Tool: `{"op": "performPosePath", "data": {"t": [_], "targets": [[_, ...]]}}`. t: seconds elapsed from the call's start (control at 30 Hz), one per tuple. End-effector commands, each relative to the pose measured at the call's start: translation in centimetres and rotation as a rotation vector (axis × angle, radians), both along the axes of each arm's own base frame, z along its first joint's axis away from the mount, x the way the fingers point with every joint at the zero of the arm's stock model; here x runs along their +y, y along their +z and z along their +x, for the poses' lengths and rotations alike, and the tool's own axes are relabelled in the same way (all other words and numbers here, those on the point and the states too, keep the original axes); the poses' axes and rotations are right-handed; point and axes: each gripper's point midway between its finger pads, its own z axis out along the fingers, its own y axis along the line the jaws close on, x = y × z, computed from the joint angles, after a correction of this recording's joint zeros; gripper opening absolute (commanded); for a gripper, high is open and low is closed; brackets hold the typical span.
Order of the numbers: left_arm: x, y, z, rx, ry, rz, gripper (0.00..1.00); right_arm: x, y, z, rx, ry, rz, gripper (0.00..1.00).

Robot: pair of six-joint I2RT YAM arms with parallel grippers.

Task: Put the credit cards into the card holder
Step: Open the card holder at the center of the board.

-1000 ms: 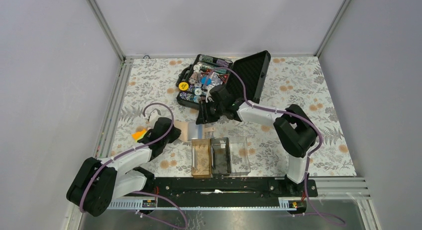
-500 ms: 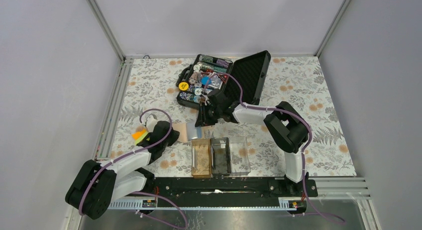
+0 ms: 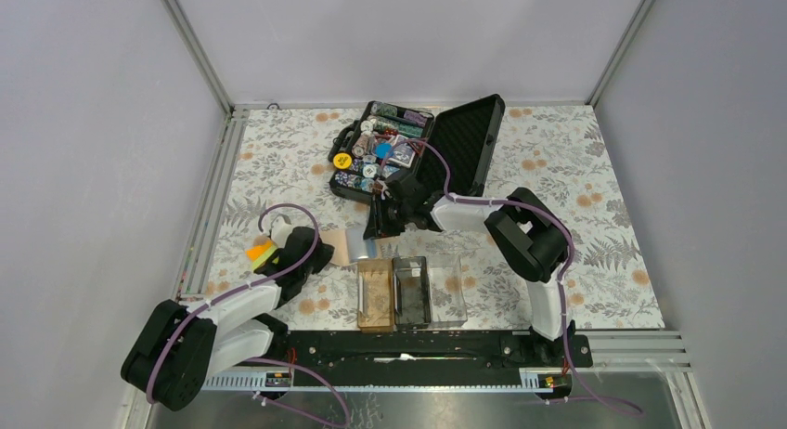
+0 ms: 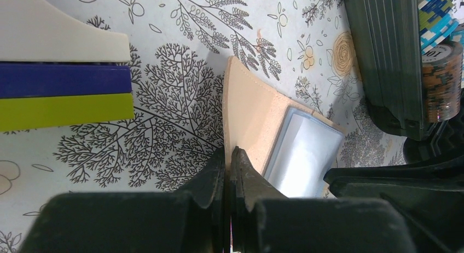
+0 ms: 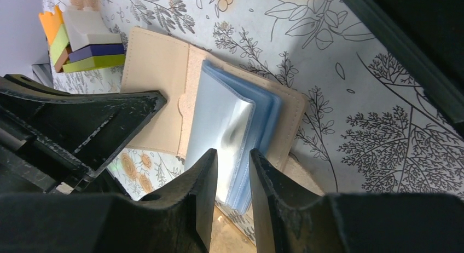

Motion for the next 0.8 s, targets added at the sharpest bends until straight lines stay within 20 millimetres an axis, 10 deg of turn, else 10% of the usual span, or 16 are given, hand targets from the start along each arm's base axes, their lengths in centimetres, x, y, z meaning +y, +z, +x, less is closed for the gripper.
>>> {"op": "performPosePath", "data": {"t": [0.0,0.77], "targets": [[0.5,-0.2,0.2,-0.01,0.03,0.007,0.0,0.3,-0.7,0.0,-0.014,-0.004,-0.018,0.35],[-0.9,0.1,0.8,-0.026,-0.007,-0.04,0.0,5.1,4.5,-0.8,-0.035,0.086,0.203,0.32]]}}
